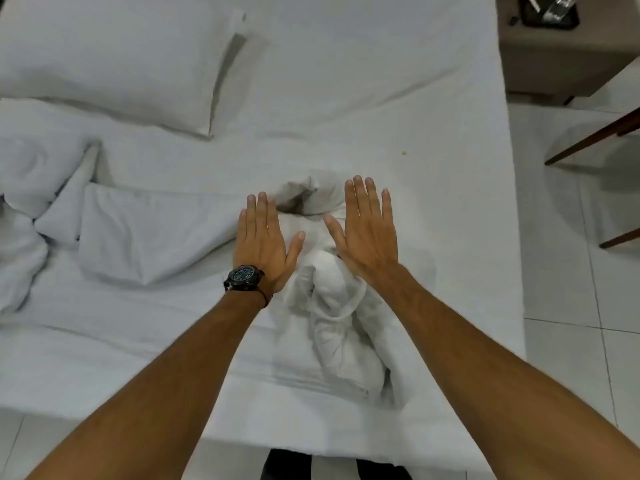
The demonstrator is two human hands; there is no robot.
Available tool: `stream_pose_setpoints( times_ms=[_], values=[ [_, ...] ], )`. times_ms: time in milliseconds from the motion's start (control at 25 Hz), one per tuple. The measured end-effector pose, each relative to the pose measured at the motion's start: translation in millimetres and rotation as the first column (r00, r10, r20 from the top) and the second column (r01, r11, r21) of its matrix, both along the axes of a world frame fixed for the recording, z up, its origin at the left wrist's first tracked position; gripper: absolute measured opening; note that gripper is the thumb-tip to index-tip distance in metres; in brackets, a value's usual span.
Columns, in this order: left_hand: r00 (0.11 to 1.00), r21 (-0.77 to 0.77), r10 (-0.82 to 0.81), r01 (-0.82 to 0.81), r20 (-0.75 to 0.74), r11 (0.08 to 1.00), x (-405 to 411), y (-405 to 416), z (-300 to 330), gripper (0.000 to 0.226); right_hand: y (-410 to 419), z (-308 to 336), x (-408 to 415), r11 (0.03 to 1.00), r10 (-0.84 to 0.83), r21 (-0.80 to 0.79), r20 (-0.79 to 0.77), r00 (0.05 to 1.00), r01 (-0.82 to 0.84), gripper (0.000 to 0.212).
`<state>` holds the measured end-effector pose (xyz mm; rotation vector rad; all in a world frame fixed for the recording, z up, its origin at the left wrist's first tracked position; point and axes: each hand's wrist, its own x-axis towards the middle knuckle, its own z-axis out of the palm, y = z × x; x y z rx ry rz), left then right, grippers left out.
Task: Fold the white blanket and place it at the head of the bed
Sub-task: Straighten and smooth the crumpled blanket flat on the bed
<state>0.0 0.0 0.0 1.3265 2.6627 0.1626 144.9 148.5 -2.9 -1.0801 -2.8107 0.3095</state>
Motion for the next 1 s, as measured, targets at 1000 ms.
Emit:
stream_pose_setpoints(
  times_ms=[1000],
  values=[
    [-0.093, -0.215, 0.45, -0.95, 0.888, 0.228, 116.9, -16.8, -75.5, 0.054, -13.2, -47.6, 170.4, 0.933, 0.087, -0.356, 0.086, 0.992, -0.051, 0.019]
  ],
)
